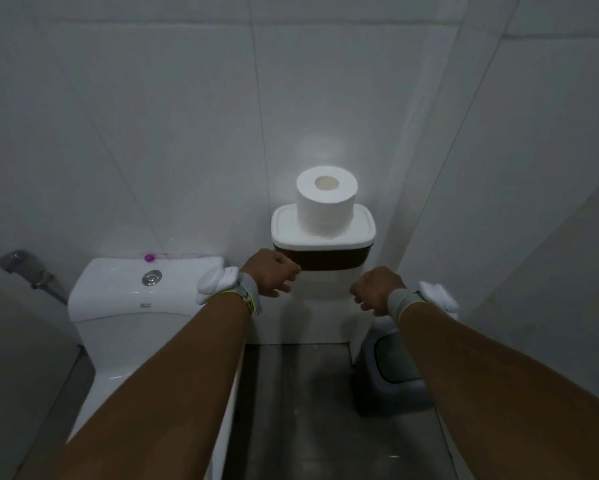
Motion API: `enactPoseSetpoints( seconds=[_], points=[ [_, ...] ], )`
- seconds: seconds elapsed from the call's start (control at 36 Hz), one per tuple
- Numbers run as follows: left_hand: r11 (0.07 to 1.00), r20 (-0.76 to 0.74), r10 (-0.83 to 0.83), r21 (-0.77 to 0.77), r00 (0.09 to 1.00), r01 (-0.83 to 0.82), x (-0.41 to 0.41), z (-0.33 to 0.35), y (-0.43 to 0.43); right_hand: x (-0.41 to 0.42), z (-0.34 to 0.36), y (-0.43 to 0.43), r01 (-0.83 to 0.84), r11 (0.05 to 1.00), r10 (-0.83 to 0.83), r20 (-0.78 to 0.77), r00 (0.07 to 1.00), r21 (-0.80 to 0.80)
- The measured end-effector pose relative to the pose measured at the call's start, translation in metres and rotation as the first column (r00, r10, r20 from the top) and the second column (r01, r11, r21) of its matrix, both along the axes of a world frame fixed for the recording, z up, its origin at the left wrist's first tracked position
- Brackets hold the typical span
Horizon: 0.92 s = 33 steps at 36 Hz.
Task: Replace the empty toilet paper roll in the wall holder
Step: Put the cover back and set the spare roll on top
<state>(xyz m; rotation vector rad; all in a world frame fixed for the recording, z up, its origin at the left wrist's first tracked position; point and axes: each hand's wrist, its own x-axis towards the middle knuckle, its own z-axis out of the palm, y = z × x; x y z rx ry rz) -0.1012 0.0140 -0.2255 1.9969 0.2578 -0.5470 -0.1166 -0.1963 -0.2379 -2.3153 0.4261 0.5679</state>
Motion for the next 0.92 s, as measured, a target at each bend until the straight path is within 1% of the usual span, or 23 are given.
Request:
enactPoseSetpoints(
  seconds=[0.06,0.14,0.19,0.25,0.28,0.33,0.36,0.42,0.47,0.53,0.56,0.67,0.78,0.83,0.92],
  points=[
    [1.0,-0.016,-0.017,0.016,1.0,0.017,0.004,-0.018,0.002,0.005,-0.018,-0.002,-0.004,1.0,0.004,0.036,0.999,-0.003],
    [0.998,-0.03,-0.036,0.044,0.999,0.037,0.014,-0.054,0.0,0.014,-0.049,-0.007,-0.024,0.999,0.029,0.105,0.994,-0.048],
    [0.997,-0.004,-0.04,0.065,0.999,0.04,0.025,-0.082,-0.001,0.022,-0.076,-0.012,-0.018,0.998,0.026,0.161,0.987,-0.056],
    [0.995,0.005,-0.037,0.09,0.999,0.036,0.033,-0.092,0.003,0.03,-0.086,-0.015,-0.007,0.997,0.022,0.182,0.983,-0.081],
    [0.995,0.034,-0.03,0.095,0.999,0.026,0.036,-0.103,0.002,0.033,-0.098,-0.016,0.001,0.997,0.017,0.216,0.976,-0.081],
    [0.995,0.086,-0.004,0.098,0.996,-0.005,0.046,-0.125,0.004,0.043,-0.122,-0.019,0.029,0.999,-0.02,0.3,0.954,-0.025],
    [0.995,0.088,0.016,0.099,0.996,-0.024,0.05,-0.124,0.006,0.048,-0.123,-0.02,0.05,0.999,-0.051,0.319,0.946,0.013],
    [0.994,0.156,0.041,0.097,0.987,-0.057,0.056,-0.14,0.005,0.055,-0.144,-0.021,0.077,0.991,-0.113,0.371,0.922,0.11],
    [0.994,0.234,0.052,0.085,0.971,-0.073,0.066,-0.157,0.006,0.066,-0.165,-0.021,0.063,0.98,-0.137,0.416,0.899,0.187],
    [0.995,0.265,0.062,0.063,0.962,-0.081,0.073,-0.163,0.007,0.074,-0.173,-0.019,0.048,0.97,-0.152,0.437,0.886,0.24],
    [0.996,0.311,0.059,0.049,0.949,-0.078,0.075,-0.17,0.006,0.077,-0.182,-0.019,0.036,0.964,-0.165,0.483,0.86,0.264],
    [0.998,0.388,0.046,0.026,0.921,-0.061,0.084,-0.185,0.004,0.089,-0.194,-0.017,-0.013,0.951,-0.182,0.594,0.784,0.308],
    [0.998,0.427,0.066,-0.025,0.902,-0.061,0.091,-0.196,0.0,0.1,-0.201,-0.018,-0.051,0.936,-0.192,0.627,0.755,0.347],
    [0.997,0.447,0.069,-0.05,0.892,-0.052,0.092,-0.201,-0.002,0.104,-0.203,-0.017,-0.07,0.929,-0.188,0.626,0.757,0.364],
    [0.998,0.477,0.055,-0.038,0.877,-0.041,0.092,-0.204,-0.005,0.105,-0.206,-0.017,-0.086,0.916,-0.19,0.613,0.767,0.392]
  ],
)
